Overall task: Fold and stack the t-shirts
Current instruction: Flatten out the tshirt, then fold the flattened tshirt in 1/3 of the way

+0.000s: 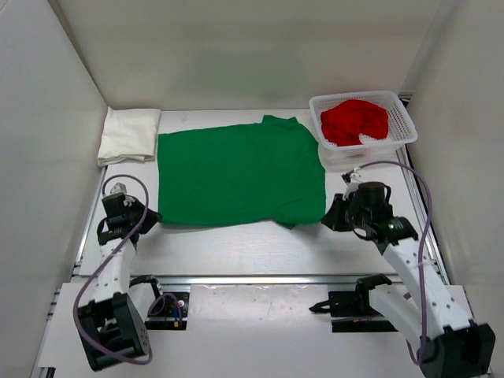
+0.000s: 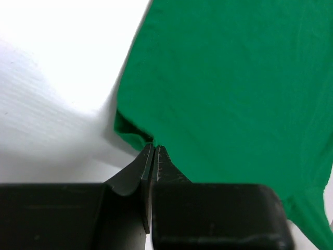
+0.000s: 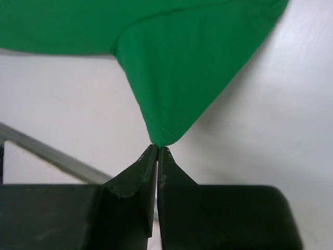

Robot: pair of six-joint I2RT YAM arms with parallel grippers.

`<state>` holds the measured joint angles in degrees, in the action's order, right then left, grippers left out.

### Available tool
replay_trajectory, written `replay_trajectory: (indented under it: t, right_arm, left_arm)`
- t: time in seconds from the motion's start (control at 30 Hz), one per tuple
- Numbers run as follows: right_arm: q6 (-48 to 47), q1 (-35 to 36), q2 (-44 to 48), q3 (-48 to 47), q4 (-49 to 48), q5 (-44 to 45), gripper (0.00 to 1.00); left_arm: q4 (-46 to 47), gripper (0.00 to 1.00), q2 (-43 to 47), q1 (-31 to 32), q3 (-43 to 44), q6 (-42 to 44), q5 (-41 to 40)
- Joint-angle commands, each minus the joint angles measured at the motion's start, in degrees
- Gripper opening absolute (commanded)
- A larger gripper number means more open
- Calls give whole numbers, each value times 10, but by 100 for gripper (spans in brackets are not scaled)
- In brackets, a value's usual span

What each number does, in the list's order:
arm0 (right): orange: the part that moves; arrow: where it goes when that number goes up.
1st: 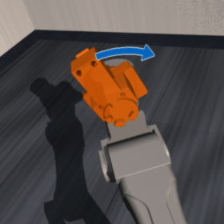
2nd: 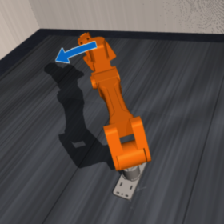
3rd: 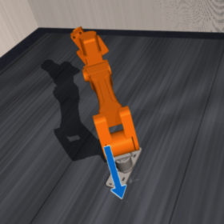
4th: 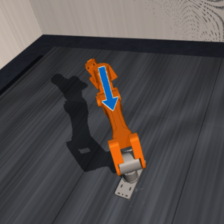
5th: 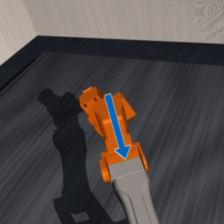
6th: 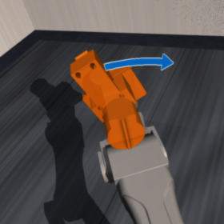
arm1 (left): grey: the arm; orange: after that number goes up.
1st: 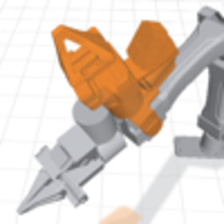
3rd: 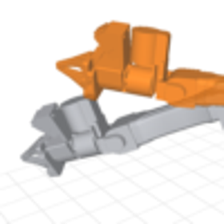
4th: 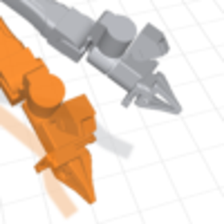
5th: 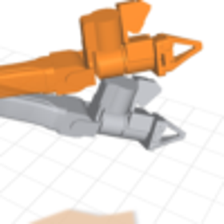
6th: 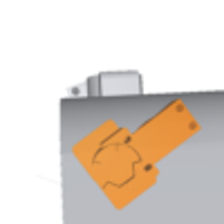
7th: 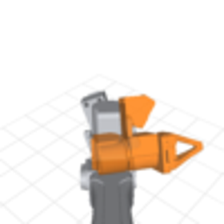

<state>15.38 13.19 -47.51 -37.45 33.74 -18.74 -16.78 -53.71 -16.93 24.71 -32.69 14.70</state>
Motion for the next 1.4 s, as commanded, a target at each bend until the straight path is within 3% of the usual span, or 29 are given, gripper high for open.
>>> replay_trajectory:
  t: [0.0,0.13,0.23,0.3,0.37,0.5,0.77,1.03,1.37]
  right_arm:
    - [40,14,102,19,85,-14,0]
    - [99,66,148,18,142,19,0]
    - [109,89,140,15,163,57,0]
    - [100,60,130,23,132,42,0]
    - [72,20,101,33,93,16,0]
    - [39,-91,9,40,-16,-59,0]
    - [69,-75,-231,-60,-164,-3,0]
    - [70,-80,-391,-189,-188,27,0]
    - [61,-92,-493,-290,-215,34,0]
  left_arm:
    - [-43,0,64,-14,0,42,28]
    - [-89,0,105,39,10,31,11]
    - [-117,0,113,9,29,50,35]
    - [-116,0,104,-11,36,56,55]
    - [-98,0,83,8,40,48,38]
    - [-20,0,27,27,33,1,21]
    - [98,0,-127,9,51,-69,20]
    - [146,0,-207,-12,97,-106,5]
    - [161,0,-294,6,153,-118,-22]
